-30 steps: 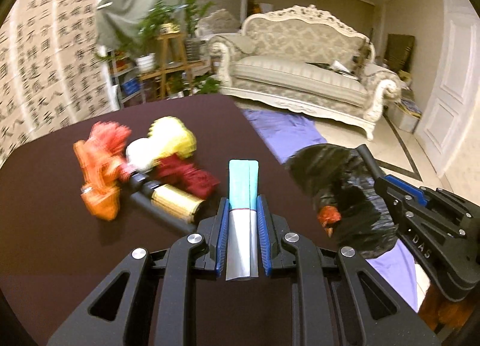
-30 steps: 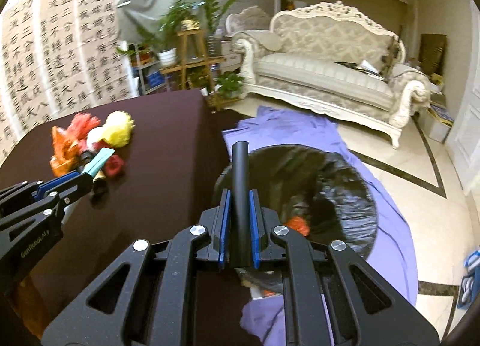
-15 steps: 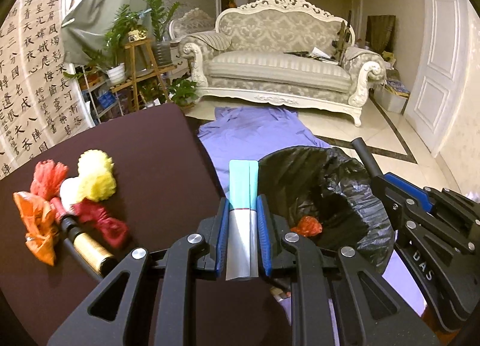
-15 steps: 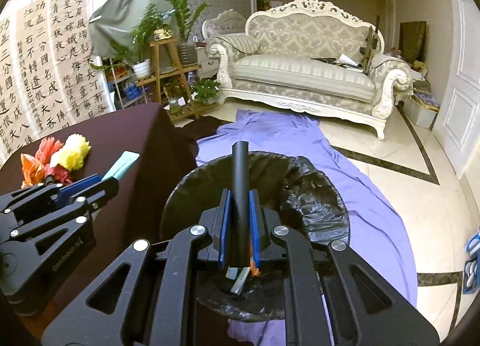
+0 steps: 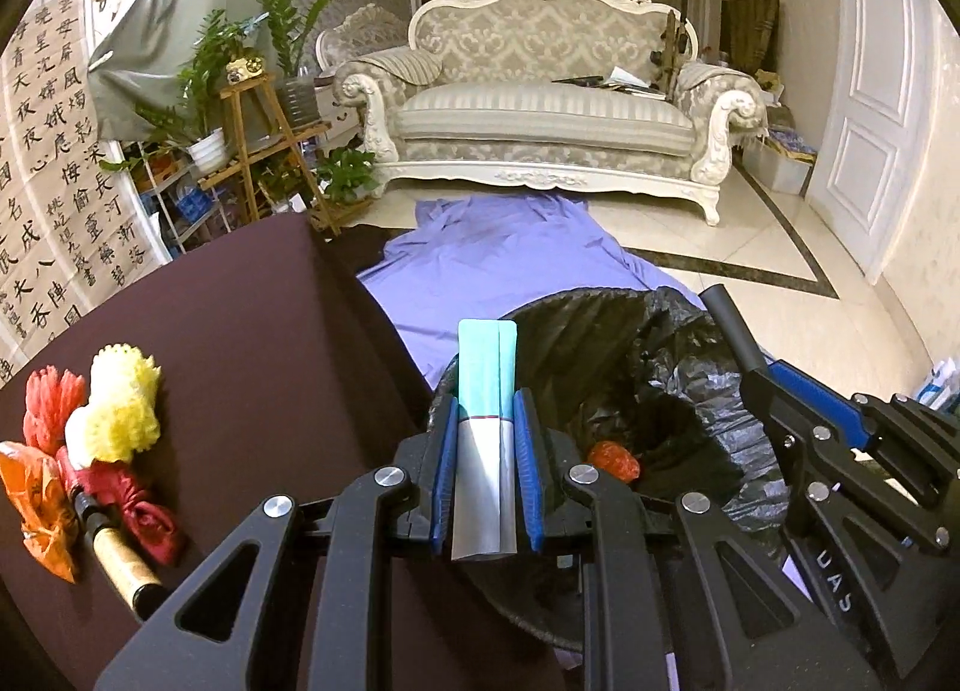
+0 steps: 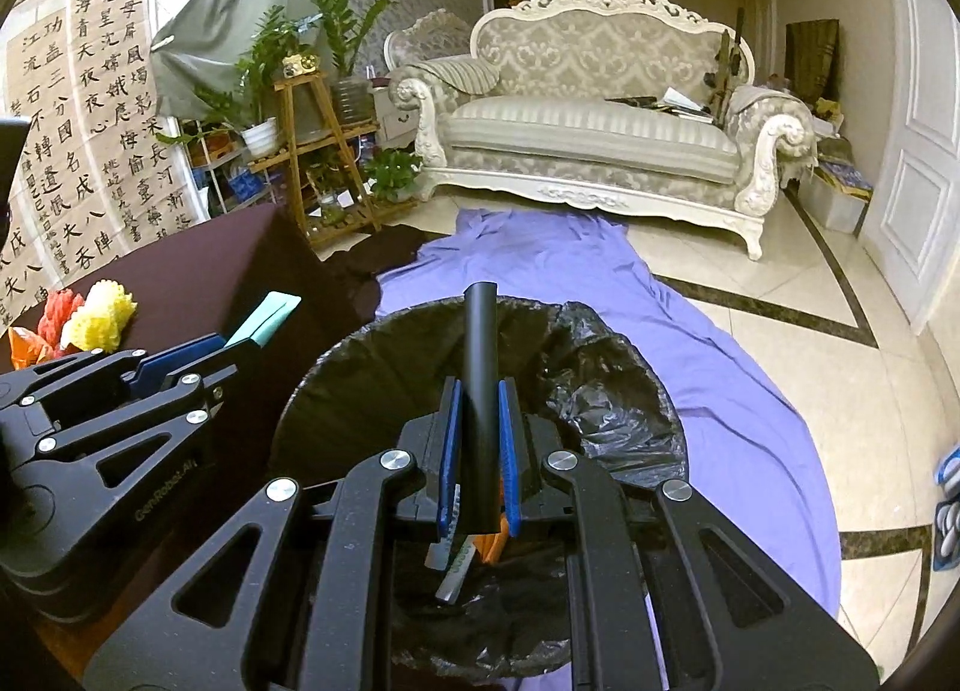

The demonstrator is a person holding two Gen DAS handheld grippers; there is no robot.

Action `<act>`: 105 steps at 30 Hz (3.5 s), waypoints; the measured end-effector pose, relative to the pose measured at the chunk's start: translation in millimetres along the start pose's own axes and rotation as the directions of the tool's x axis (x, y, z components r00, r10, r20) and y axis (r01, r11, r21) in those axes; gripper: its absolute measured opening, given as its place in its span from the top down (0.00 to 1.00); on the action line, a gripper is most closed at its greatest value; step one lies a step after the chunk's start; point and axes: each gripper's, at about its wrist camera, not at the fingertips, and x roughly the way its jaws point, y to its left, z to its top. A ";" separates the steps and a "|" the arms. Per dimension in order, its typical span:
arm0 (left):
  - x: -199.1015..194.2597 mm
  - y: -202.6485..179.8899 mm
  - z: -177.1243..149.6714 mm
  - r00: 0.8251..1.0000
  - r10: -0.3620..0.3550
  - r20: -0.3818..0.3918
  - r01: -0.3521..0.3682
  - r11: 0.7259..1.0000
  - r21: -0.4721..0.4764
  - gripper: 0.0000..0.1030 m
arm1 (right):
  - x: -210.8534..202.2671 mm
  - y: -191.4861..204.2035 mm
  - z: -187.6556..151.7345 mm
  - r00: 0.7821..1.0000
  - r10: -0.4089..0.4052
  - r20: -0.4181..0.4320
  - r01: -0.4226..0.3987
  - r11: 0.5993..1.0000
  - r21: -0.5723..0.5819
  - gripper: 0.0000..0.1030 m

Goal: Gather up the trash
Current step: 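Carry the tube and marker over the black bin and open both tools, then move both open tools back over the trash on the table, then grasp the orange paper bundle with the left tool while the right tool grasps a black marker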

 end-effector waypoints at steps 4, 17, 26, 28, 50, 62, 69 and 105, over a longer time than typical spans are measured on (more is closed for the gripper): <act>3.5 -5.6 2.8 1.000 0.013 -0.011 -0.013 1.000 0.017 0.80 | 3.5 0.5 2.4 1.000 -0.003 -0.005 0.003 1.000 0.008 0.88; -1.8 6.8 1.6 0.998 0.059 -0.003 -0.060 0.998 -0.024 0.36 | -7.6 -2.6 4.7 0.999 -0.035 0.018 0.034 0.999 0.024 0.62; -26.6 38.0 -10.9 0.996 0.090 0.001 -0.089 0.993 -0.077 0.34 | -21.4 19.7 -2.5 1.000 -0.002 0.009 0.002 1.000 -0.007 0.59; -34.7 49.1 -17.7 0.995 0.101 0.000 -0.101 0.990 -0.096 0.34 | -23.4 27.1 -5.4 1.000 0.012 0.000 -0.012 1.000 -0.017 0.58; -82.0 168.0 -91.1 0.953 0.294 -0.077 -0.304 0.913 -0.273 0.34 | -37.7 168.7 -24.4 0.972 0.221 -0.084 -0.234 0.950 -0.206 0.58; -61.0 216.4 -84.4 0.944 0.313 -0.106 -0.331 0.887 -0.321 0.34 | -6.3 204.1 -5.3 0.958 0.242 -0.154 -0.271 0.939 -0.210 0.55; -49.0 230.0 -77.8 0.957 0.267 -0.112 -0.290 0.897 -0.333 0.41 | -1.2 216.8 -1.6 0.957 0.248 -0.153 -0.278 0.934 -0.224 0.55; -112.0 278.3 -147.5 0.942 0.295 -0.160 -0.335 0.861 -0.383 0.63 | -32.0 283.9 -37.2 0.910 0.338 -0.239 -0.407 0.836 -0.368 0.55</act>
